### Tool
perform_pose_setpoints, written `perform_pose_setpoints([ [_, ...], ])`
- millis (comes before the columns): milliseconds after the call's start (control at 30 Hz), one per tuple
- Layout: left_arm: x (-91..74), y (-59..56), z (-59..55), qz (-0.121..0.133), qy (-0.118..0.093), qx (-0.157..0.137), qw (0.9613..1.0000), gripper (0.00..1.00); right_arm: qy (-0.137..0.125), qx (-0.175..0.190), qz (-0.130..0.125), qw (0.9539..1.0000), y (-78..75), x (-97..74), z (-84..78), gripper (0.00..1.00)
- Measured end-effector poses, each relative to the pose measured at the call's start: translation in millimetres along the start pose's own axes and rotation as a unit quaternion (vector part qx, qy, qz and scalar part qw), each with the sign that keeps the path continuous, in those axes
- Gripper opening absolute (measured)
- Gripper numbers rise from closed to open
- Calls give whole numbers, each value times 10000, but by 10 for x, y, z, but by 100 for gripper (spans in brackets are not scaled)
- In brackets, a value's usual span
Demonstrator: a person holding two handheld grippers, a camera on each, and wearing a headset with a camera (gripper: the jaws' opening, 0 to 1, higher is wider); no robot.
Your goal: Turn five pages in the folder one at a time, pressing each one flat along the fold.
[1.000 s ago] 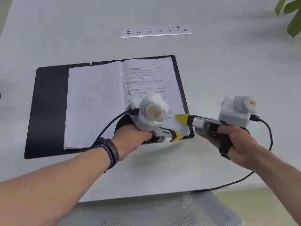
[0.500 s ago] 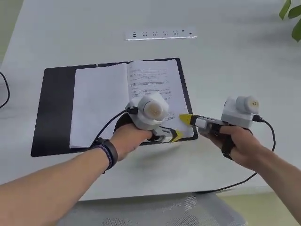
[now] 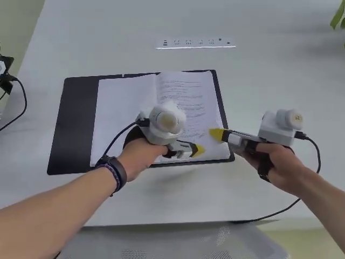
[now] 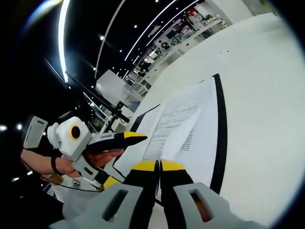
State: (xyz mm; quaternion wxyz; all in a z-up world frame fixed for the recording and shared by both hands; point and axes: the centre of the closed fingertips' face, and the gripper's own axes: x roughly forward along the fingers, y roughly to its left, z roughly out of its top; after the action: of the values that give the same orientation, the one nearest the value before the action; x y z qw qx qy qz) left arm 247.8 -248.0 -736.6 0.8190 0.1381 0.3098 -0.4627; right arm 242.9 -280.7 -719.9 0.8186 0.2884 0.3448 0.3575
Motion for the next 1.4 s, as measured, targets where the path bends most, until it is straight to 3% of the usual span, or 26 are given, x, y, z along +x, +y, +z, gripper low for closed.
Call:
perform_pose_setpoints([
  [233, -276, 218, -23, 311, -218, -333, 9987, 71, -3, -131, 197, 9997, 197, 137, 52, 0],
  [567, -646, 407, -184, 589, -276, -461, 9968, 71, 111, -298, 424, 9986, 473, 373, 63, 0],
  [900, -1017, 670, -376, 935, -385, -742, 9921, 72, 211, -333, 605, 9974, 760, 635, -38, 0],
  [1400, -1457, 857, -634, 1225, -475, -926, 9870, 72, 478, -485, 873, 9939, 1148, 1025, -157, 0],
])
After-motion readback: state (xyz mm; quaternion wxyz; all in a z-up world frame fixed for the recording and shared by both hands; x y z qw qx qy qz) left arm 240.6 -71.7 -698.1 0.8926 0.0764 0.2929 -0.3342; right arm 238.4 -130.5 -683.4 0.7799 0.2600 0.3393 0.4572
